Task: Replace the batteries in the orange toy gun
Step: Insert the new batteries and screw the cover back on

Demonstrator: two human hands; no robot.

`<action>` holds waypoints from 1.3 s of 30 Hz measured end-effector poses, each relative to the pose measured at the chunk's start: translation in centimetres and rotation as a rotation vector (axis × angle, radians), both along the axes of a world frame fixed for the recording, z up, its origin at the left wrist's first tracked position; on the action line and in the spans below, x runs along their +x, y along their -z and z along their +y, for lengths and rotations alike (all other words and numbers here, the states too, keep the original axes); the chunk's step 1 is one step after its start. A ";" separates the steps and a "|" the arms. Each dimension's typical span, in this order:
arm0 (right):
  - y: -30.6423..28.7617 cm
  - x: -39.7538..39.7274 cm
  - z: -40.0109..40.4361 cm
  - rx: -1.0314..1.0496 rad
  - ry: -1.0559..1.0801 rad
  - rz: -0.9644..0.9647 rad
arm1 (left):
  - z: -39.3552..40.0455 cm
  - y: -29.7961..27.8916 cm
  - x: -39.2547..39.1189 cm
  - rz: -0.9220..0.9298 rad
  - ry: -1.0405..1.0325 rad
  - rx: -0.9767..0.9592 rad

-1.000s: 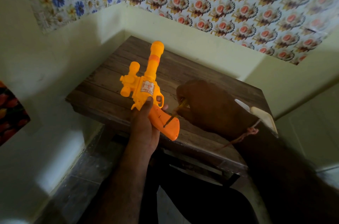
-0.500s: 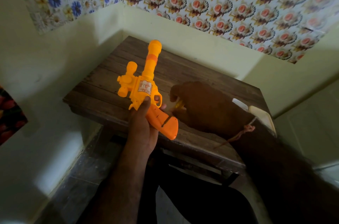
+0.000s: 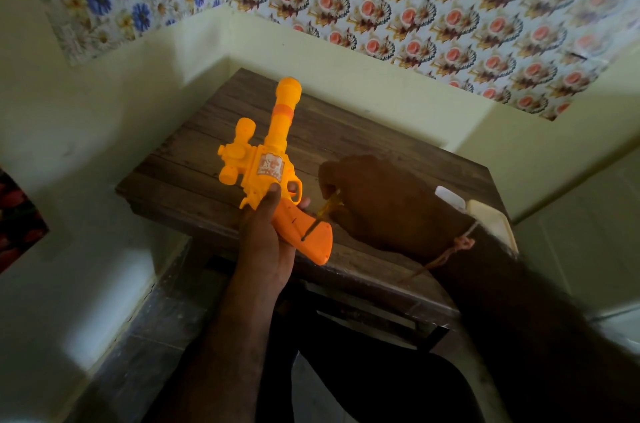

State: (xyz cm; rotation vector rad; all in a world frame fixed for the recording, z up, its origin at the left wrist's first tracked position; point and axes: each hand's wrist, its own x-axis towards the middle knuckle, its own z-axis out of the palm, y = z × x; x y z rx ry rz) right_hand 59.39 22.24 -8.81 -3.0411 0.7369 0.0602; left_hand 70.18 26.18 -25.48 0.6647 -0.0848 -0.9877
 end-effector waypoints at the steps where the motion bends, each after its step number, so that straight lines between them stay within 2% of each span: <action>1: -0.1 0.1 0.0 0.003 0.013 0.001 | 0.0 0.0 0.1 0.005 -0.007 0.002; 12: -0.3 -0.2 0.0 0.022 0.007 0.033 | -0.1 0.0 0.0 0.050 -0.001 0.008; 18: -0.1 -0.2 0.3 0.056 -0.023 -0.004 | -0.2 0.3 0.0 -0.011 0.009 -0.022; 24: 0.1 0.0 -0.1 -0.001 0.007 0.004 | -0.3 0.5 0.1 0.001 -0.001 -0.031; 39: 0.0 -0.2 0.3 0.050 -0.043 -0.003 | -0.2 0.5 0.1 0.013 -0.004 -0.047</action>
